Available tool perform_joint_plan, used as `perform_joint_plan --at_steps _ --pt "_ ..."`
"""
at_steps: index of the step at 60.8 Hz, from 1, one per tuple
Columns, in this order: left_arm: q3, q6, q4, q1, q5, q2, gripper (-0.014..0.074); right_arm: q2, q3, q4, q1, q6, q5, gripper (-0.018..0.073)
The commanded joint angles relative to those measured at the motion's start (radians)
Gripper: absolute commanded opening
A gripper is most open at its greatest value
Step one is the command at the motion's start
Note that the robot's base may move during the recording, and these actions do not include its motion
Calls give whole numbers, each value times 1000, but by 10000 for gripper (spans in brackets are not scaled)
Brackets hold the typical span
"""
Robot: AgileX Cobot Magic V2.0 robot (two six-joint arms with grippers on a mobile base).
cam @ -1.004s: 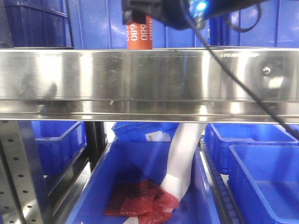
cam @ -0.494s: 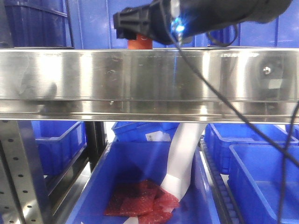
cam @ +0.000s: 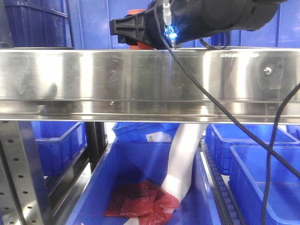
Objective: Grab orange capacitor from left shelf to right conveyor
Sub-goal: 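Close the right gripper around the orange cylinder, then lift the orange cylinder up and back off the shelf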
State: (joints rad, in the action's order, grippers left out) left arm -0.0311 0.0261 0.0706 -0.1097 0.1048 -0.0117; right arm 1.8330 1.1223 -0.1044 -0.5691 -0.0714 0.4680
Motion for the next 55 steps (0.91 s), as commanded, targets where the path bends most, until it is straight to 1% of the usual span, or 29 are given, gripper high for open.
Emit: perform_joint_plan --at_steps 1,11,14,20,26,38,49,55 --pt "5 -2 3 -1 -86 -13 -127 -108 36 2 8 0 43 97" --pt "5 -2 3 -1 -86 -13 -127 -234 36 18 29 5 -141 97" --pt "5 -2 3 -1 -86 -13 -127 -280 34 41 43 5 -205 97" --pt "5 -2 3 -1 -86 -13 -127 -384 5 120 78 5 -307 97" --pt "5 -2 3 -1 -86 -13 -127 -481 -65 167 115 5 -344 97" --pt "5 -2 3 -1 -86 -13 -127 -716 -289 169 219 5 -367 97" --pt "5 -2 3 -1 -86 -13 -127 -937 -455 169 296 5 -490 97" --pt "5 -2 3 -1 -86 -13 -127 -1054 -518 169 302 5 -556 97"
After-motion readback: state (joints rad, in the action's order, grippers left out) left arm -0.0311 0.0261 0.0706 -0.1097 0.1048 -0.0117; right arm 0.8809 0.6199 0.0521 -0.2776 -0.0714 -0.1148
